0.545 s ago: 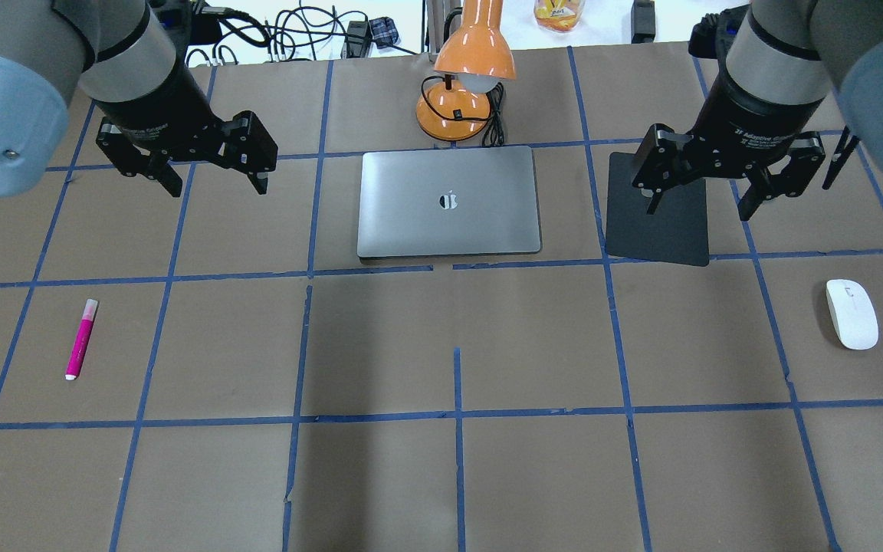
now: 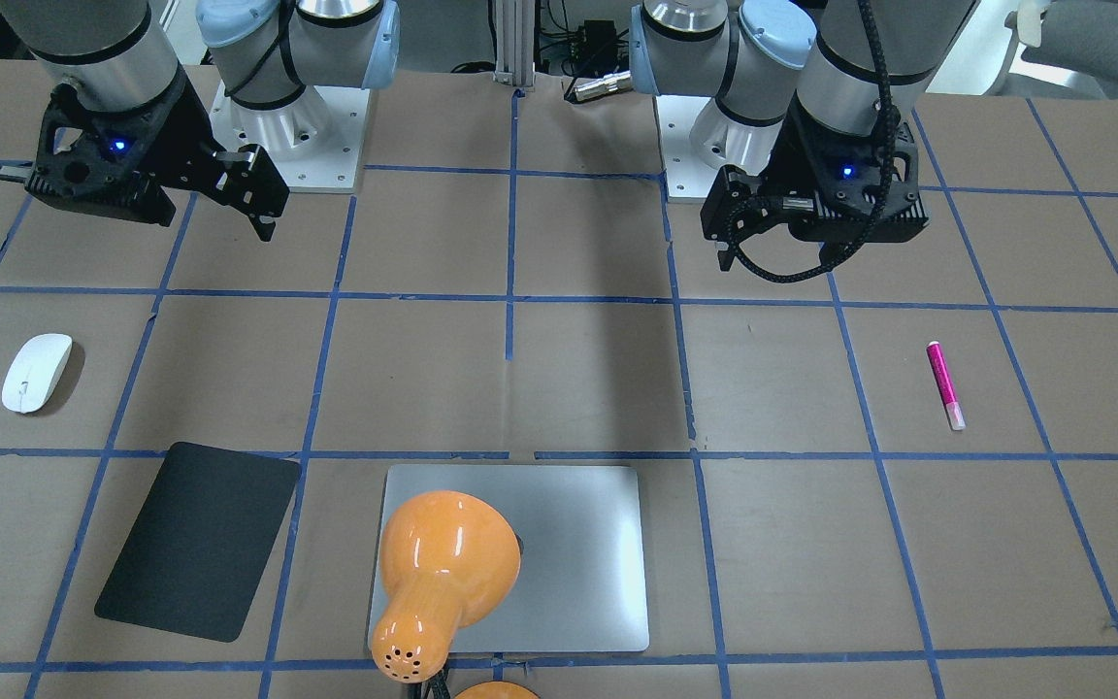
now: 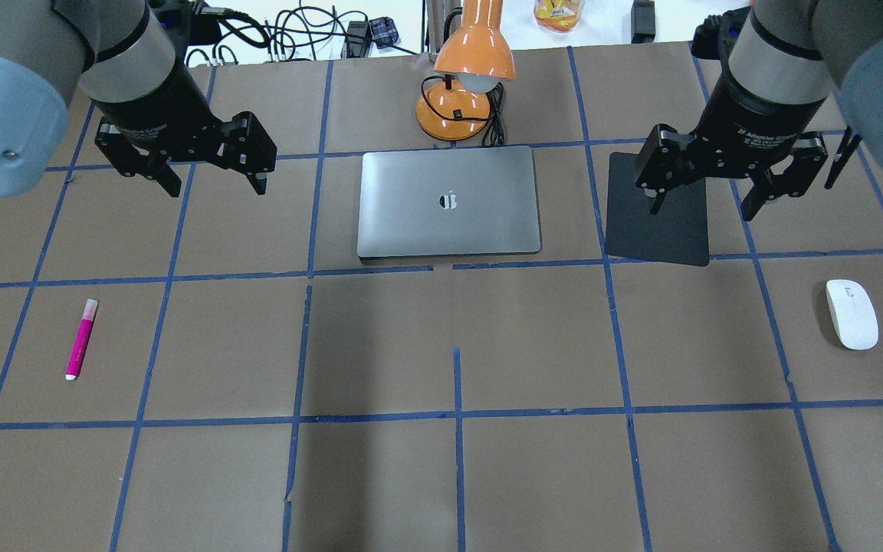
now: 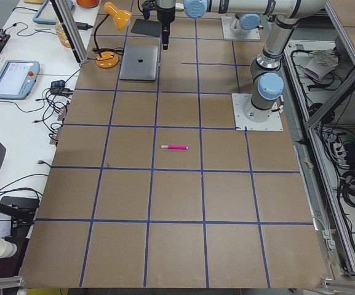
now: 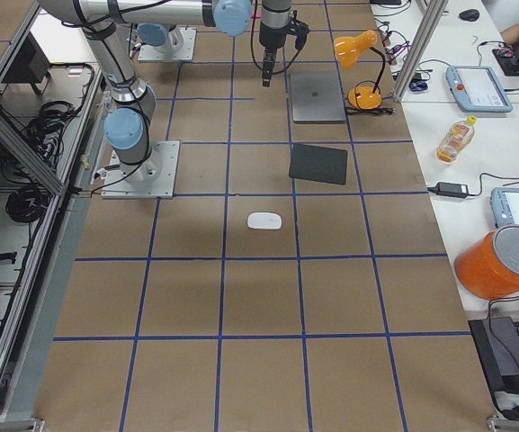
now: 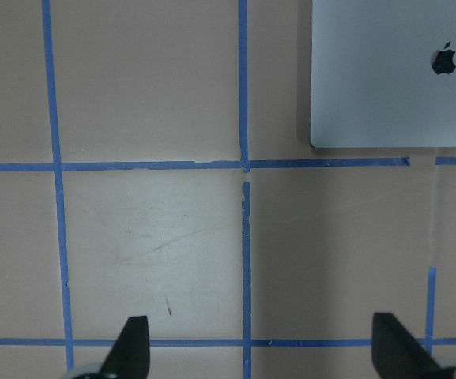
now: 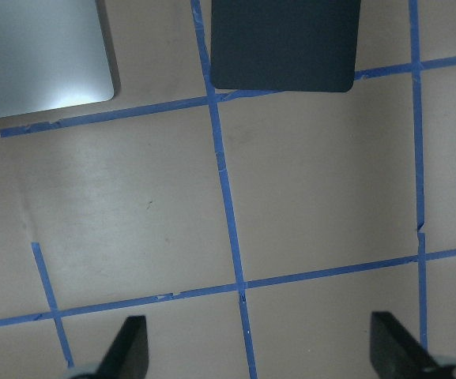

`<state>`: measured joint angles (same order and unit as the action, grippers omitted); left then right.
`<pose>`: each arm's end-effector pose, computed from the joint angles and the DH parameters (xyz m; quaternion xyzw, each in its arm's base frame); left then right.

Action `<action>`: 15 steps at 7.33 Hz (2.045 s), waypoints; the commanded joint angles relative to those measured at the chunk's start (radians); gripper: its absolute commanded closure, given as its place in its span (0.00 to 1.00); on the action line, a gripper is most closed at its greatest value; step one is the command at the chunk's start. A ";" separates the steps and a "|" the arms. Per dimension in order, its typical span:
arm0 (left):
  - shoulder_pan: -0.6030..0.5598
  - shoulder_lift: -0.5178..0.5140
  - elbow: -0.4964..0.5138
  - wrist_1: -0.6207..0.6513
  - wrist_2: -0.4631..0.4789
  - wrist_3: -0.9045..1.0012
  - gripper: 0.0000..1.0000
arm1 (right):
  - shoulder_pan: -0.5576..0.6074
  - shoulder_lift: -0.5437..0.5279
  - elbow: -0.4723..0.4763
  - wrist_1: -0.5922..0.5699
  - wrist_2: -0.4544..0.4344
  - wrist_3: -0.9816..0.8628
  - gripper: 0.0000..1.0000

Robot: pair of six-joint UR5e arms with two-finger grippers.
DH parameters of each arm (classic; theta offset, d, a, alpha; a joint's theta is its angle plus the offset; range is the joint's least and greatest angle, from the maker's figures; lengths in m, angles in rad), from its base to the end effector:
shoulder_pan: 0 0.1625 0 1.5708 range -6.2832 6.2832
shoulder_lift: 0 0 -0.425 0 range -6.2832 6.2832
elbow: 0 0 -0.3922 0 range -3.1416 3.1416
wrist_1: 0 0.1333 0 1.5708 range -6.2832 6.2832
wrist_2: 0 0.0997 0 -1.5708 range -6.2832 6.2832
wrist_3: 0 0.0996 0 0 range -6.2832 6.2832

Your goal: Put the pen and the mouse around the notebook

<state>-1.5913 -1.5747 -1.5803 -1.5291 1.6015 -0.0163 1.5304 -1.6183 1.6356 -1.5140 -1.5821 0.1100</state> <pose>-0.1404 -0.4935 0.4855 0.0019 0.9998 -0.0144 0.0151 0.1133 -0.4690 0.4735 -0.0749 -0.9965 -0.0368 0.0069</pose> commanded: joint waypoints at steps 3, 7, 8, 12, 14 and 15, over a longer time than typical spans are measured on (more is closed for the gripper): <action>0.069 0.033 -0.052 -0.031 0.059 0.036 0.00 | -0.128 0.004 0.019 0.008 -0.004 -0.007 0.00; 0.434 0.015 -0.173 0.045 0.060 0.368 0.00 | -0.340 0.008 0.156 -0.124 -0.093 -0.258 0.00; 0.511 -0.001 -0.229 0.144 0.058 0.492 0.00 | -0.375 0.006 0.191 -0.133 -0.090 -0.283 0.00; 0.719 -0.104 -0.491 0.592 0.007 0.769 0.00 | -0.572 0.043 0.378 -0.476 -0.076 -0.653 0.00; 0.760 -0.201 -0.550 0.706 -0.011 0.772 0.00 | -0.665 0.115 0.414 -0.551 -0.029 -0.714 0.00; 0.761 -0.229 -0.553 0.734 -0.012 0.773 0.00 | -0.682 0.162 0.415 -0.595 -0.016 -0.713 0.00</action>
<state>-0.8421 -1.7566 -2.1170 -0.8484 1.5944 0.7525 0.8847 -1.5138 2.0413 -2.0564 -1.6242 -0.5854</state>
